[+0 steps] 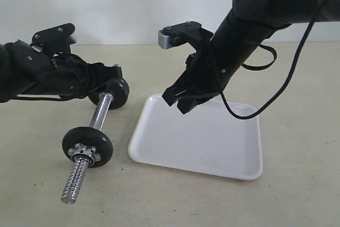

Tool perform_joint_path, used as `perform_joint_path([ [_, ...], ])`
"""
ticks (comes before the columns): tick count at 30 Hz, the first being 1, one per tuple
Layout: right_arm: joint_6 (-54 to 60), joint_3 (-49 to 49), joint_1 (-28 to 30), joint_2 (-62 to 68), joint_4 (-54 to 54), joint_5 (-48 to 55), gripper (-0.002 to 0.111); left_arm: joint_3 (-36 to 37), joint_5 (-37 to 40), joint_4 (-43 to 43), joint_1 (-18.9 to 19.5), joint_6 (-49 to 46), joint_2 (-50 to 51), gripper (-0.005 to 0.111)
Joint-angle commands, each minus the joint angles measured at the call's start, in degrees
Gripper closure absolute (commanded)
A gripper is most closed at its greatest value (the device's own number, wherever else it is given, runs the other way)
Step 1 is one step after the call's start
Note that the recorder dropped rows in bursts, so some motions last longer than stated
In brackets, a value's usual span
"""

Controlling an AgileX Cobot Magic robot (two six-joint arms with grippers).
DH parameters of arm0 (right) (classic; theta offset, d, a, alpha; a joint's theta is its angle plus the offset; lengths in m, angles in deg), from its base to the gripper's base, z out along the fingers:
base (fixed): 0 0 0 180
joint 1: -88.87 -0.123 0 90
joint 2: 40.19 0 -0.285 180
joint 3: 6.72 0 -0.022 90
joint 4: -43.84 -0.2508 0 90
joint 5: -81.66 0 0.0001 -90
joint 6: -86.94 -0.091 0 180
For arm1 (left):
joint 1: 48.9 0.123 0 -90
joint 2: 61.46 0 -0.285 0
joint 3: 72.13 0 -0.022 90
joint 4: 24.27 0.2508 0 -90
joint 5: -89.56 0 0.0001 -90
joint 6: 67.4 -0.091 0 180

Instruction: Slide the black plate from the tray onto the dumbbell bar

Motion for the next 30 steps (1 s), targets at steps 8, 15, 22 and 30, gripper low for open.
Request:
perform_joint_path([
  [8,2.25,0.15,-0.13,-0.59,0.28,-3.83,0.108,0.11,0.75,1.04,-0.02,-6.73,-9.14,0.055],
  [15,2.87,0.15,-0.13,-0.84,0.28,-3.65,0.108,0.34,1.81,1.04,-0.02,-10.14,-14.53,0.055],
  [22,3.21,0.15,-0.13,-3.60,0.52,-3.24,0.108,3.84,0.91,1.04,-0.02,-10.36,-17.80,0.055],
  [30,3.22,0.15,-0.13,-6.00,0.75,-1.65,0.108,6.95,-0.16,1.04,-0.02,-11.02,-22.38,0.056],
])
